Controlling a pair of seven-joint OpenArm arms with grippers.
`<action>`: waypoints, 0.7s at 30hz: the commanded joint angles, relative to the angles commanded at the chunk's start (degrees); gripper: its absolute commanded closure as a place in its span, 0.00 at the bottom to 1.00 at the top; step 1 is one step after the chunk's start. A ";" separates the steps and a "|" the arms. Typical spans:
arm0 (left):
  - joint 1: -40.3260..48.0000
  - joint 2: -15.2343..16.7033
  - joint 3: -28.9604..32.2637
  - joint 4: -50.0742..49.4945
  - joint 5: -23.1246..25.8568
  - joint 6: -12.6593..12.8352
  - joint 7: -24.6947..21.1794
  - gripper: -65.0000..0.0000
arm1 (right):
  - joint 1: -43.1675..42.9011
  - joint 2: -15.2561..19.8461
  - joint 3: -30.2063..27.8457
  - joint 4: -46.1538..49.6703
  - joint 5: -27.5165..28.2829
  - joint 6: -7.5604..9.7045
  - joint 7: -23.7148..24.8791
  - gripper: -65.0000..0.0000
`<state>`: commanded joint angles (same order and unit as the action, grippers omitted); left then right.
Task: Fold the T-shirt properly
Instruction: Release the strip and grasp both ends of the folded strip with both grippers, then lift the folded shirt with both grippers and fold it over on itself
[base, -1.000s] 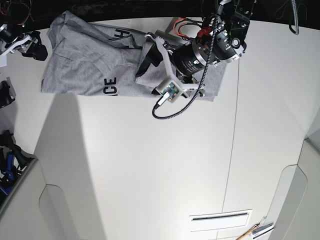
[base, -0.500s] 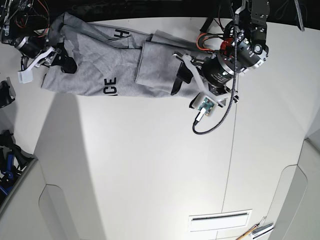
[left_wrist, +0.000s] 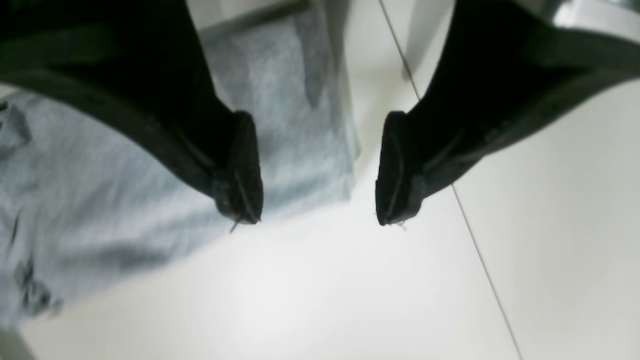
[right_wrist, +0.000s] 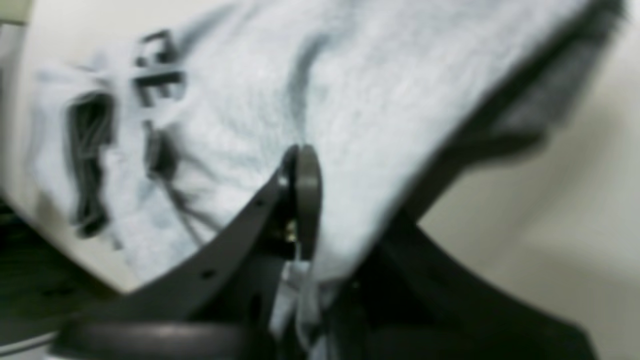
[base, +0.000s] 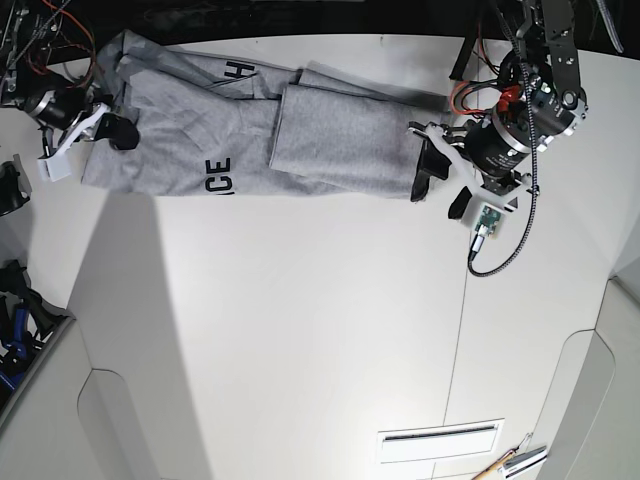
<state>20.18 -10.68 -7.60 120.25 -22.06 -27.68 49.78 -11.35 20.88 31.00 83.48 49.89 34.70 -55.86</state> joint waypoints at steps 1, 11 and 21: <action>1.18 0.02 0.02 -0.11 -0.02 0.00 -0.02 0.40 | 1.29 1.07 0.28 0.35 0.04 -0.04 -0.79 1.00; 5.66 0.52 0.61 -11.32 -4.94 -0.02 -2.34 0.40 | 12.02 7.50 -0.26 7.93 4.26 -0.42 -5.92 1.00; 5.38 0.52 11.32 -19.04 -4.87 0.00 -4.59 0.40 | 9.81 -9.16 -18.69 28.57 -0.55 -1.07 -7.06 1.00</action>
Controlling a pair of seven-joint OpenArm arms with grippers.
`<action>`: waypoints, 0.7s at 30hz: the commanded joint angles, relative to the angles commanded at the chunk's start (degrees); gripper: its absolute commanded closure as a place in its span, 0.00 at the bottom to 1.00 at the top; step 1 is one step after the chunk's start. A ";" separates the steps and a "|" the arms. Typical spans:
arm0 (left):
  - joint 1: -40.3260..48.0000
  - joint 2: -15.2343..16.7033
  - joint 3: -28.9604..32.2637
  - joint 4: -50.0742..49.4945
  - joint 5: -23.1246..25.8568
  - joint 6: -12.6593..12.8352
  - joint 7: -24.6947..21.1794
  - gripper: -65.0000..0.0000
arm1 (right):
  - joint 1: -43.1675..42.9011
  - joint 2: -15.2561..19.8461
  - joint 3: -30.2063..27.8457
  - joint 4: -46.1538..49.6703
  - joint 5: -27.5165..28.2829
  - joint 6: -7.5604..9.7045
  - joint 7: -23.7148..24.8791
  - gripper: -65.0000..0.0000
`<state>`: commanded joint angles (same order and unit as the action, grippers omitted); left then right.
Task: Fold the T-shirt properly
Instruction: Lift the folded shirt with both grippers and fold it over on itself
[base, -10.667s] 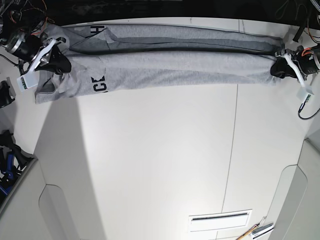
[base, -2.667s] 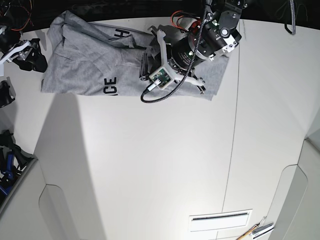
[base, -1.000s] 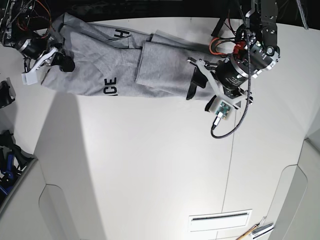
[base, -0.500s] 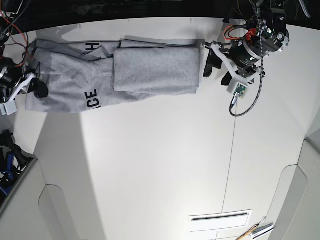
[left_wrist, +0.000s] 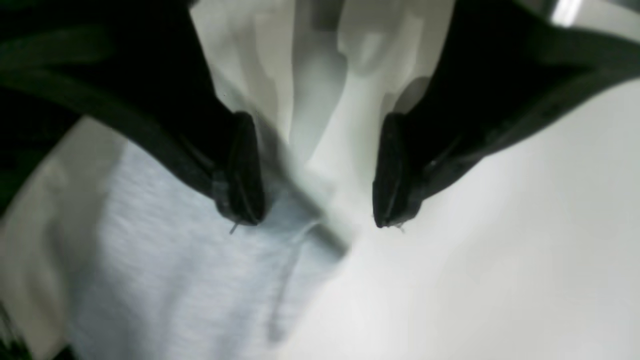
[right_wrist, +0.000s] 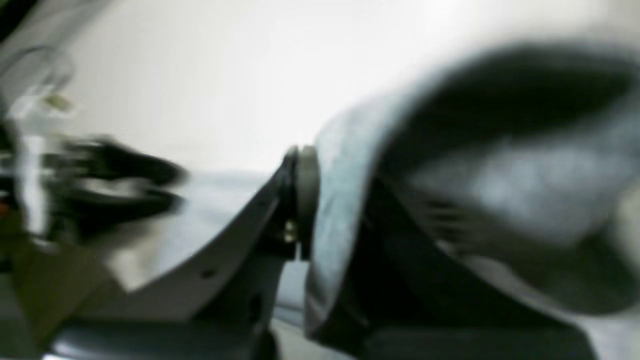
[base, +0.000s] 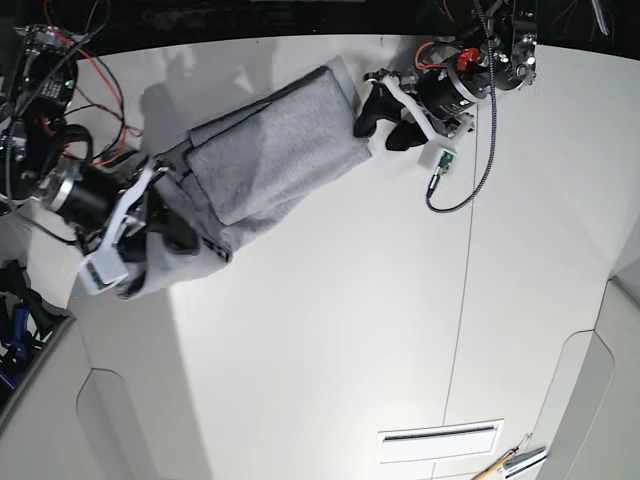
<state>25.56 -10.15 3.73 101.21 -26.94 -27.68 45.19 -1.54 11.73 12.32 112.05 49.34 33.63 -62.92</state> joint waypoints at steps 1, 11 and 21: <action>-0.02 0.00 0.81 -0.33 0.39 0.00 -0.44 0.40 | -0.66 -2.67 -3.04 -0.04 -1.20 0.00 0.02 1.00; -1.49 -0.02 1.18 -0.42 2.34 0.02 -1.03 0.40 | -3.74 -11.26 -22.62 -2.78 -12.94 0.00 1.66 0.57; -2.62 -0.50 -2.60 8.46 2.34 -0.02 5.29 0.40 | -3.72 -11.26 -22.73 -2.67 -12.94 0.00 3.34 0.56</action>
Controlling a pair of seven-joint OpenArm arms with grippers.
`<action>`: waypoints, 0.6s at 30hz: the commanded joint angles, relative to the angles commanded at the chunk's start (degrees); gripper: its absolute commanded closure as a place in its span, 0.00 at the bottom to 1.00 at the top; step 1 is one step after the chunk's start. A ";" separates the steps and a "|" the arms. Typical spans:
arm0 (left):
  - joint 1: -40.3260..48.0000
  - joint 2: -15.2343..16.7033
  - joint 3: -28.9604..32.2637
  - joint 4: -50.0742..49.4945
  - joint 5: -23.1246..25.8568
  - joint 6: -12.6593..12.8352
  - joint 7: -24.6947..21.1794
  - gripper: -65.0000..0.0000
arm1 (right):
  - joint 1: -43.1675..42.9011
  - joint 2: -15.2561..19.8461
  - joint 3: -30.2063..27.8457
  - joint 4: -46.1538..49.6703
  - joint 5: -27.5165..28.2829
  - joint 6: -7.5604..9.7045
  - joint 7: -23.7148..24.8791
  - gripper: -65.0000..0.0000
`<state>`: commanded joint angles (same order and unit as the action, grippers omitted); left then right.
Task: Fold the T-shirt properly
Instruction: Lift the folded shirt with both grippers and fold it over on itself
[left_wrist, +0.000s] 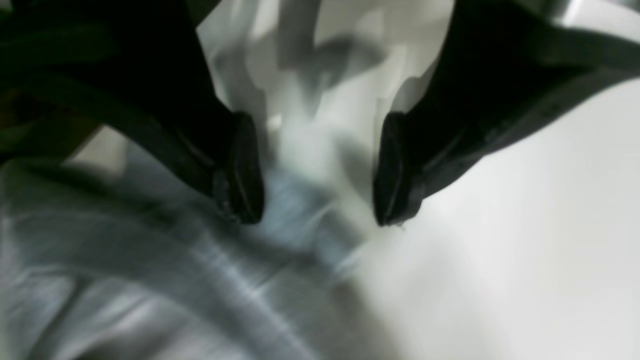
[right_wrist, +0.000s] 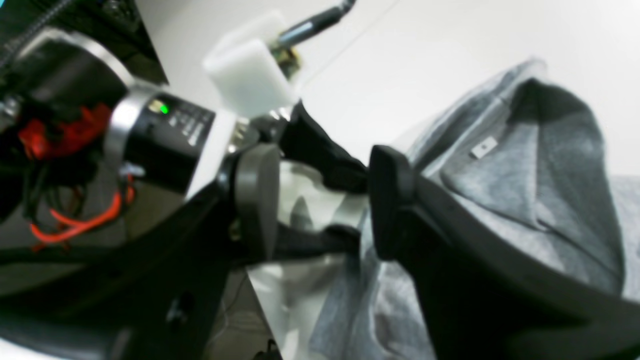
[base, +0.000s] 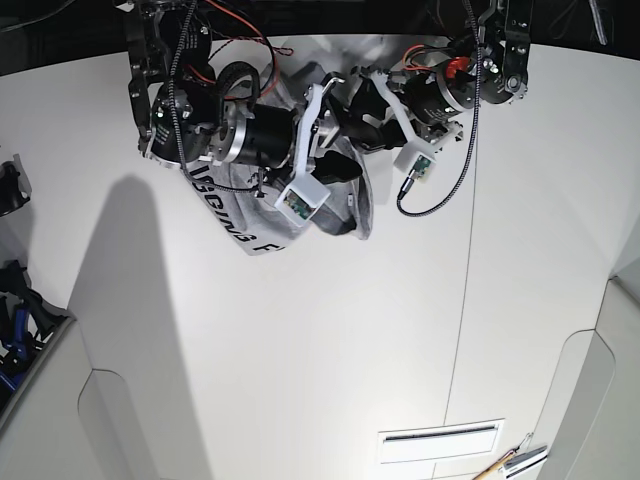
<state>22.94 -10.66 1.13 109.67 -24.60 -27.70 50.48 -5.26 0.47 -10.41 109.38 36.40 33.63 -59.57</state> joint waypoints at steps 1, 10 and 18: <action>0.31 0.00 -1.60 2.54 0.00 -0.04 0.17 0.40 | 0.00 0.00 0.81 0.02 0.00 -0.02 -0.02 0.56; 6.51 0.00 -13.18 8.76 -3.89 -1.01 1.31 0.40 | -0.02 1.03 15.45 0.00 0.02 -0.02 -0.57 0.56; 12.31 0.04 -9.20 8.66 -7.17 -4.66 1.40 0.40 | -0.98 4.28 17.03 -1.55 -1.44 -0.02 0.42 0.56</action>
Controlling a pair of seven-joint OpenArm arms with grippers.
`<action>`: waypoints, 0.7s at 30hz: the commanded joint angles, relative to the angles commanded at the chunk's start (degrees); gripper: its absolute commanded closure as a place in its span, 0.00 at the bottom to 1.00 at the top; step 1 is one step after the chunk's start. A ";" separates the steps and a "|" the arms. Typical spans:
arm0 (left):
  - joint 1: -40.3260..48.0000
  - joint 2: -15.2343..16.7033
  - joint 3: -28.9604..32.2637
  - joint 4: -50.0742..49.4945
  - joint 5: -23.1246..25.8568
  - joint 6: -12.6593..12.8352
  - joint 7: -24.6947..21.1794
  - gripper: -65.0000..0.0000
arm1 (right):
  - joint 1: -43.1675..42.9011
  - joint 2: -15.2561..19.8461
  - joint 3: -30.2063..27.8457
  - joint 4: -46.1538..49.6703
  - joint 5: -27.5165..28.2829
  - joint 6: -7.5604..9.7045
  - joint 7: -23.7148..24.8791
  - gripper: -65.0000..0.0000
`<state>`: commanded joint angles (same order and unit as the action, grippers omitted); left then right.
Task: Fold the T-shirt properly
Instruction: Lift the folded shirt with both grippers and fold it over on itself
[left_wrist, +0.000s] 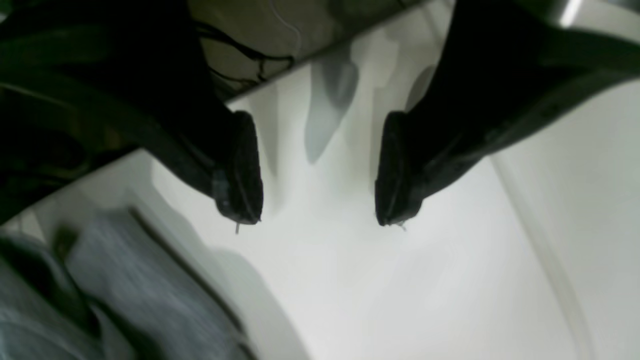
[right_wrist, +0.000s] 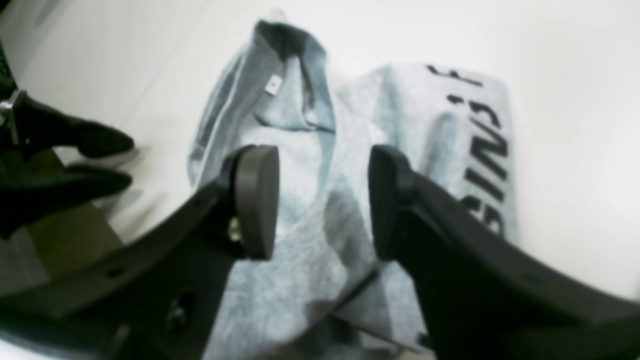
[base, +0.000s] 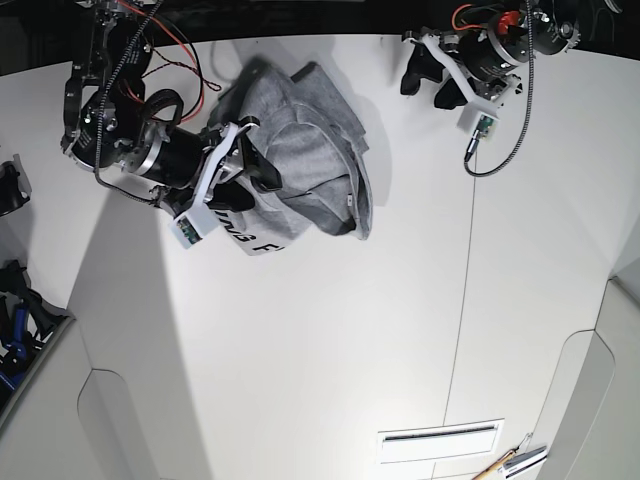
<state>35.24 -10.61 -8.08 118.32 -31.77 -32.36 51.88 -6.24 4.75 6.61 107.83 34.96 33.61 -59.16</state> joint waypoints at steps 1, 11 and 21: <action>-0.02 0.04 1.53 -0.04 0.22 0.00 -0.04 0.40 | -0.17 0.00 -0.07 -1.07 0.13 -0.04 0.72 0.56; -5.79 0.22 9.31 -8.15 4.76 3.65 -2.78 0.40 | -0.28 -0.13 -11.43 -10.43 6.49 0.26 2.36 0.56; -9.38 0.24 7.74 -14.29 5.29 3.61 -2.73 0.44 | -0.26 -3.23 -20.94 -10.43 5.95 0.24 2.36 0.56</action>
<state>25.87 -10.37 -0.34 104.03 -26.48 -28.75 49.15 -6.50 1.52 -14.33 97.41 40.91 33.85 -56.80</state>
